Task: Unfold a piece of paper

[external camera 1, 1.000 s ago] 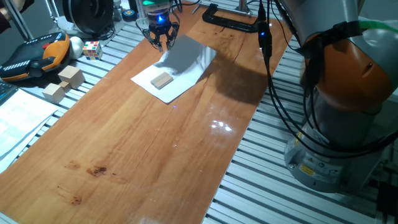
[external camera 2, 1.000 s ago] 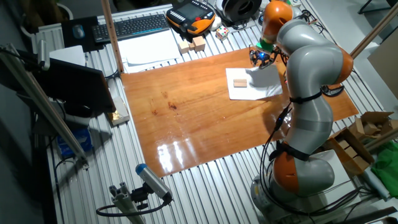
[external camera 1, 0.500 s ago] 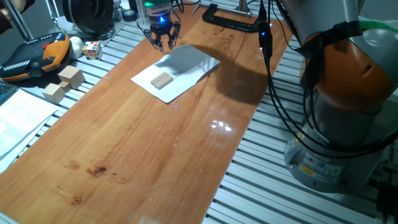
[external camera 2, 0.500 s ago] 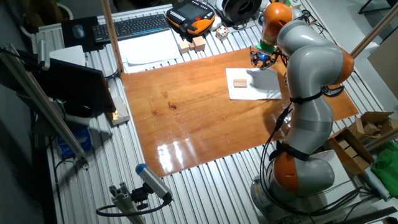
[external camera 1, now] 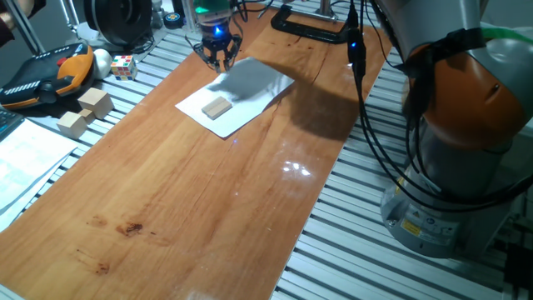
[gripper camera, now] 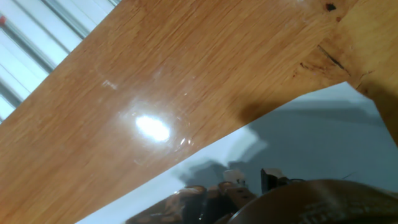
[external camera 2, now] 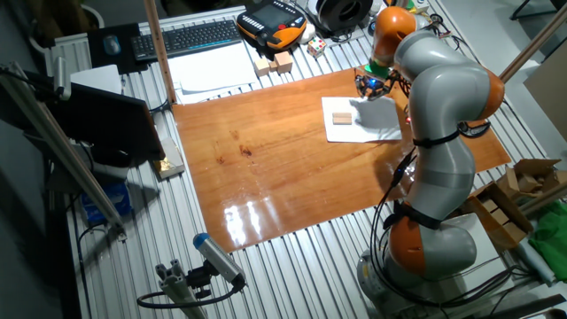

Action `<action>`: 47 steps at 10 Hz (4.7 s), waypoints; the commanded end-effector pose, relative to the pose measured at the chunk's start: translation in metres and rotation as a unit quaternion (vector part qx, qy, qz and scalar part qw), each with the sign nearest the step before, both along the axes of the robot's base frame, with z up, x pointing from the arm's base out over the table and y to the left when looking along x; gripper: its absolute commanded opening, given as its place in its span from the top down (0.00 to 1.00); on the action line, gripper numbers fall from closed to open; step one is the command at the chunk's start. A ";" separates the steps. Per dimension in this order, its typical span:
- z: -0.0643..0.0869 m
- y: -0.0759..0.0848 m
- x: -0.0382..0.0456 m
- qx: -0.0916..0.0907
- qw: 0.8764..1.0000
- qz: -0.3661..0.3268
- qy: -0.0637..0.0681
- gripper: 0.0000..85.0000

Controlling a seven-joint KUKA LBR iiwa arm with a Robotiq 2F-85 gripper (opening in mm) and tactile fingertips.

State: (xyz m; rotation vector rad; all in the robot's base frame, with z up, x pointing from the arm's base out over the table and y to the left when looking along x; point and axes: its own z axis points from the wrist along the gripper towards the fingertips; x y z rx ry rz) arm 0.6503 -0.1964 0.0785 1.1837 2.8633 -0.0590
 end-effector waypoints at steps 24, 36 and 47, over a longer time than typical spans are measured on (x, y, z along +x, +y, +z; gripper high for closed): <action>0.046 0.055 -0.0117 -0.018 0.999 0.000 -0.044 0.98; 0.118 0.137 -0.0210 -0.019 0.999 0.024 -0.009 0.98; 0.154 0.164 -0.0516 -0.002 0.997 0.072 -0.007 0.98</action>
